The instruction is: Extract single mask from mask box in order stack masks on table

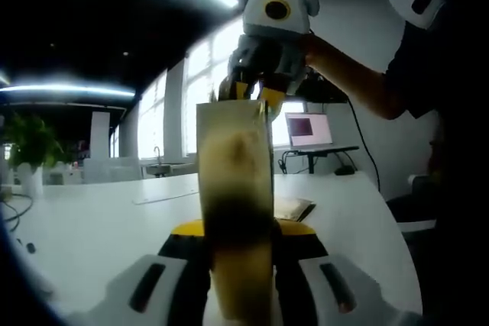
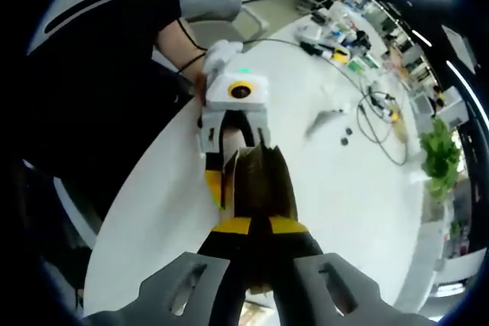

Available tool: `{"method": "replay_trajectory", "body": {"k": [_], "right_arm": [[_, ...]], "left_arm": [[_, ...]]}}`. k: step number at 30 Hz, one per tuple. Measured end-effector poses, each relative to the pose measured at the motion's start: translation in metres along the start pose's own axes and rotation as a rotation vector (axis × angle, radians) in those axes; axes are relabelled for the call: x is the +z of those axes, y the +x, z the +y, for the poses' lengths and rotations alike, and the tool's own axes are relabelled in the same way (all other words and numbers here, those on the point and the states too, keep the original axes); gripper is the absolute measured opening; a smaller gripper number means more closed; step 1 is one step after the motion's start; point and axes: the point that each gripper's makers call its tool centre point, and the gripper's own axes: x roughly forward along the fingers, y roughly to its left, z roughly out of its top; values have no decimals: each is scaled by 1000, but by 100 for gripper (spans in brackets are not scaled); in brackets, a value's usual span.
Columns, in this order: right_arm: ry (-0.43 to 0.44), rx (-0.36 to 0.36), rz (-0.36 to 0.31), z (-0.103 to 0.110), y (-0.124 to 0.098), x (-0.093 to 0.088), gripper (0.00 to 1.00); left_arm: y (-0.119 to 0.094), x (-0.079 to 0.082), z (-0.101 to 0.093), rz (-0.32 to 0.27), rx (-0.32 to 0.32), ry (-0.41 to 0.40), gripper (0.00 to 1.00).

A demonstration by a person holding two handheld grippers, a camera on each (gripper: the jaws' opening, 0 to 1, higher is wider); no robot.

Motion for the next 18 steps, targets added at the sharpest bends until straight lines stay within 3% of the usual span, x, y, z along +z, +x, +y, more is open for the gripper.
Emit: {"method": "replay_trajectory", "body": {"k": [18], "right_arm": [[36,-12,-36,3,-1,2,0]], "left_arm": [[1,-1,-1,4,-7,-2,34]]}}
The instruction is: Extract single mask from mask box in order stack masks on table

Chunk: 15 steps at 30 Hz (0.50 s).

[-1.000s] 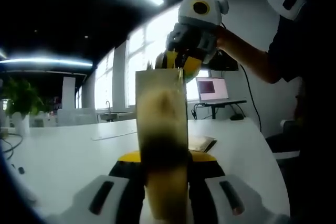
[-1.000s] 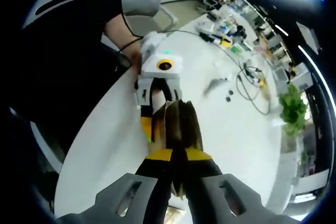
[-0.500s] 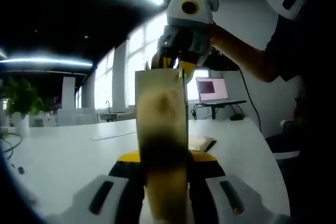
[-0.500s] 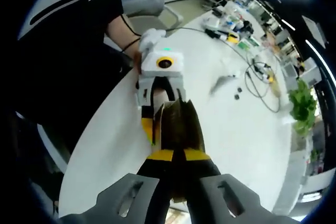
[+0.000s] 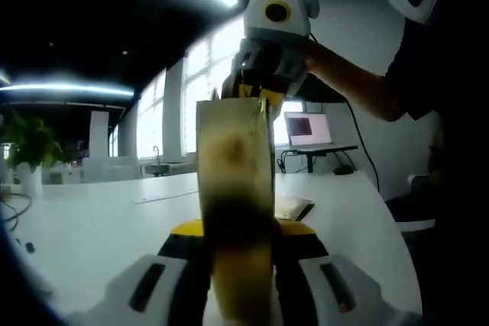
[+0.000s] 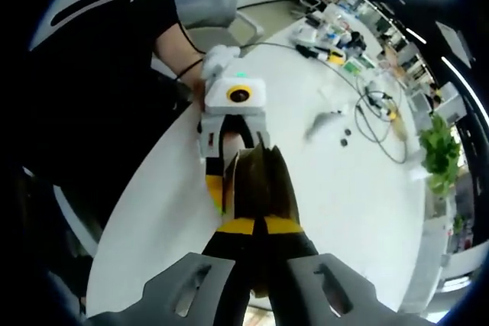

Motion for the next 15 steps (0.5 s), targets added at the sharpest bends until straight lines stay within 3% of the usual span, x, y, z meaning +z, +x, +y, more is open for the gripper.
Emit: {"method": "replay_trajectory", "body": {"k": [10,15], "right_arm": [[-9,-97,-58,0,-15,4,0],[3,-194,-108,-5,-31,8,0]], "left_arm": [[0,-1,1,5,5,-1,33],[0,1,-1,-1,-4,-11,33]]}}
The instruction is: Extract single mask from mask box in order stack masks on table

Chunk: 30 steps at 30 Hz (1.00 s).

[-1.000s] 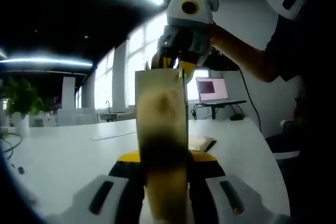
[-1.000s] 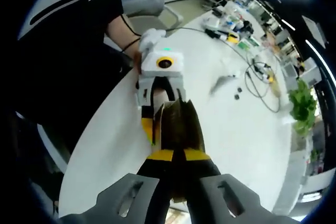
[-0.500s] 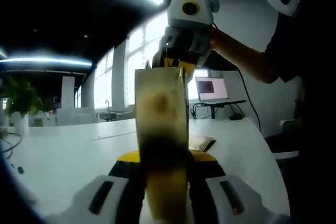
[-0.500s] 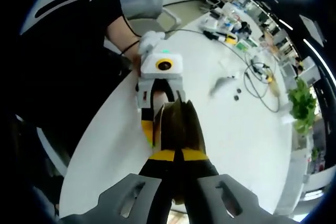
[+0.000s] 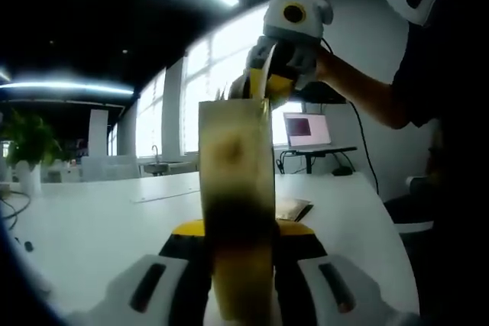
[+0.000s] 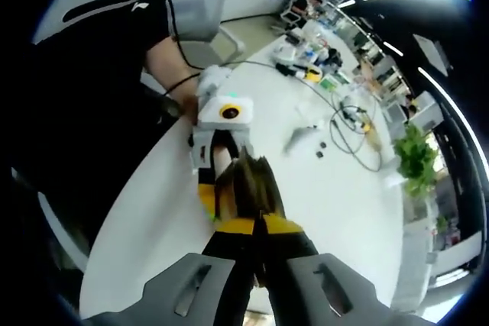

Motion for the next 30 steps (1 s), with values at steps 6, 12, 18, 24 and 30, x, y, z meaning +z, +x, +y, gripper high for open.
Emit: {"method": "replay_trajectory", "body": {"k": [6,12,18,24,30], "right_arm": [[24,-71,-54,-5,-12,2,0],[53,-136,-86,-4,-18,3,0],[82,-201,-111,-9,-29,7,0],[80,-252,-105,-11,-34,10,0],[99,-290,-125,-14,-38,11,0]], "left_arm": [[0,0,0,1,3,4,33],[0,-1,0,4,7,10,33],[1,-1,-1,7,4,19,33],[0,-1,-1,7,4,18,33],[0,-1,-1,7,4,15,33]]}}
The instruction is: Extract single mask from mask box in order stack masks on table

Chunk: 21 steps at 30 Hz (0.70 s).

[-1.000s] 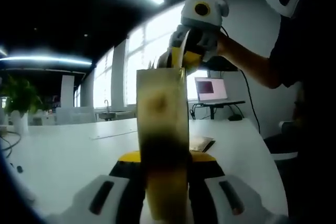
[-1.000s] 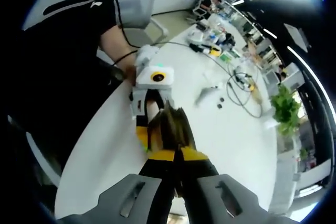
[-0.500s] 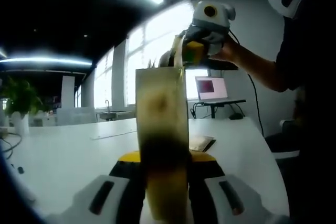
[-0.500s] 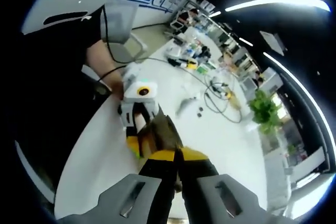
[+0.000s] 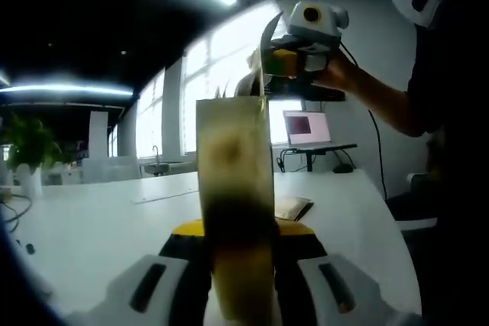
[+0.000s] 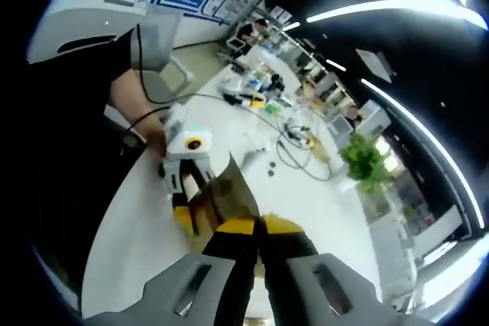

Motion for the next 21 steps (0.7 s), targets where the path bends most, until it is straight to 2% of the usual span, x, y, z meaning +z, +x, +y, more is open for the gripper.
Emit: {"method": "replay_trajectory", "body": {"k": [21], "right_arm": [[-2,-135,-41,-28,-31,18,0]], "left_arm": [[0,0,0,2,5,4,33]]}}
